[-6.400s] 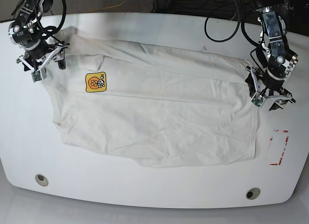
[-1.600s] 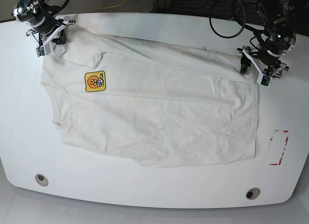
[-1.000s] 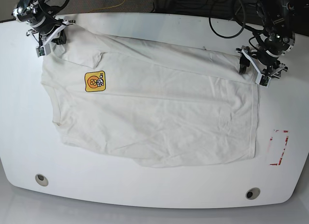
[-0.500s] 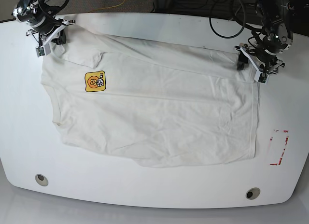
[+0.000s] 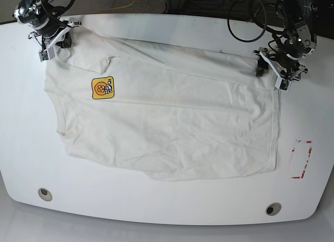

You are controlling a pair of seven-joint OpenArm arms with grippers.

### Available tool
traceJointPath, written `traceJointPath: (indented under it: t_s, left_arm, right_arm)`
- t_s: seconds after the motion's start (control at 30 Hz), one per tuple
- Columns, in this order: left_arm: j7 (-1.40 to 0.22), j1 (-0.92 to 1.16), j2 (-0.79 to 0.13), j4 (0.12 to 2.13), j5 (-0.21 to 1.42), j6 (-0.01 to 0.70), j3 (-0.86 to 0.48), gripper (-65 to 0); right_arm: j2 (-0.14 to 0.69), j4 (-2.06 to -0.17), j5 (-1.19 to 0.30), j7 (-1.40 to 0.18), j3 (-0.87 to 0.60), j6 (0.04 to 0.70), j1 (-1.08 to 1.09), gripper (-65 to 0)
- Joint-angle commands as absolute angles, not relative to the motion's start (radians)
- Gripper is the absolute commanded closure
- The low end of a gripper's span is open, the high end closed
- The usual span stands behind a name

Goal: Layout the t-shirt on the table in an organized manner, then fold the t-shirt properly
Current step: 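Close both grippers firmly on the shirt edge fabric, then lift the held edge with both grippers and fold it over the shirt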

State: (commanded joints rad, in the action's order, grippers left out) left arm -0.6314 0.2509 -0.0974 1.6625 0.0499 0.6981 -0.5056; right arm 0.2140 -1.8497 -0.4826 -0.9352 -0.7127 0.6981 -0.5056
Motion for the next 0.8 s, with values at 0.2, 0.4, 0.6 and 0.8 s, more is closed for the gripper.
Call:
traceJointPath:
  t_s: [0.2,0.4,0.6,0.8]
  left_arm:
    - [-0.631,0.24,-0.097,1.662,0.05,0.698,-0.506,-17.0]
    - [-0.631,0.234,-0.097,1.662,0.05,0.698,-0.506,-10.8]
    - [-0.631,0.232,-0.097,1.693,0.05,0.698,-0.509,-10.8]
    - [-0.63,0.232,-0.097,1.773,0.051,0.698,-0.51,-4.8]
  right_arm:
    - [0.214,-1.85,-0.484,-0.935,-0.713,0.698,-0.506,0.0]
    - [0.214,-1.85,-0.484,-0.935,-0.713,0.698,-0.506,0.0]
    - [0.214,-1.85,-0.484,-0.935,-0.713,0.698,-0.506,0.0]
    - [0.214,-1.89,-0.484,-0.935,-0.72,0.698,-0.509,0.0]
